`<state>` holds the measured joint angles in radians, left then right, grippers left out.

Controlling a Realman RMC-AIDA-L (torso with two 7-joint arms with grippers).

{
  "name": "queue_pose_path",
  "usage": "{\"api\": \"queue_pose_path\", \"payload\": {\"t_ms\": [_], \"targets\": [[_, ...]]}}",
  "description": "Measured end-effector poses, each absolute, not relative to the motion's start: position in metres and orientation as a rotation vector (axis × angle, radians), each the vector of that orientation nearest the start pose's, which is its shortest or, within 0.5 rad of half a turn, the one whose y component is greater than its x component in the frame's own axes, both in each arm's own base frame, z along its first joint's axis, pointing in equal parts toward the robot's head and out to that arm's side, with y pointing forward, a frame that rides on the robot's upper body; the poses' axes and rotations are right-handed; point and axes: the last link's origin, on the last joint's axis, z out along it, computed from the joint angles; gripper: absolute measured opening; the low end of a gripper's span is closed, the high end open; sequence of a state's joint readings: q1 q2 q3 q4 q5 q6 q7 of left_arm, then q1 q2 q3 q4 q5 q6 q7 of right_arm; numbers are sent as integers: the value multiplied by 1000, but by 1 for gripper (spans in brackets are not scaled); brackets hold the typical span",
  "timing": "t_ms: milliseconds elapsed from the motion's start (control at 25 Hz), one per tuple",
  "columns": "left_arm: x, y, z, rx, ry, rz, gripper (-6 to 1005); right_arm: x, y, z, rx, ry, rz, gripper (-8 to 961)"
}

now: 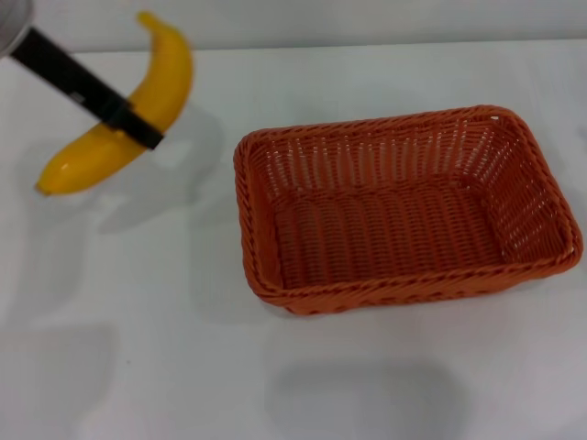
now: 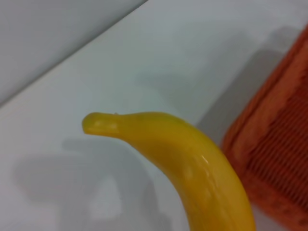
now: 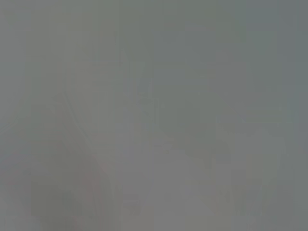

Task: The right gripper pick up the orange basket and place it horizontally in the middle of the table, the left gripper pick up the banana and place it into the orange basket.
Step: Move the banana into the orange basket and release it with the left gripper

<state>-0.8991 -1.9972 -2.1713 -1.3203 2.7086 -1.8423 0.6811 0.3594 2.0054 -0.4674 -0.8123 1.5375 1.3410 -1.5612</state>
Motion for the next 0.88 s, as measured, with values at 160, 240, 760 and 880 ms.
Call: {"api": "queue_pose_path", "payload": {"t_ms": [160, 240, 760, 880], "targets": [[-91, 404, 73, -2641, -720, 478, 534, 322, 343, 142, -1903, 806, 967, 870], [-68, 405, 58, -2695, -618, 499, 538, 319, 345, 141, -1909, 790, 972, 871], [-3, 402, -27, -2866, -344, 559, 566, 311, 347, 144, -1915, 683, 985, 871], [1, 399, -34, -2886, -338, 541, 572, 312, 347, 145, -1910, 676, 980, 871]]}}
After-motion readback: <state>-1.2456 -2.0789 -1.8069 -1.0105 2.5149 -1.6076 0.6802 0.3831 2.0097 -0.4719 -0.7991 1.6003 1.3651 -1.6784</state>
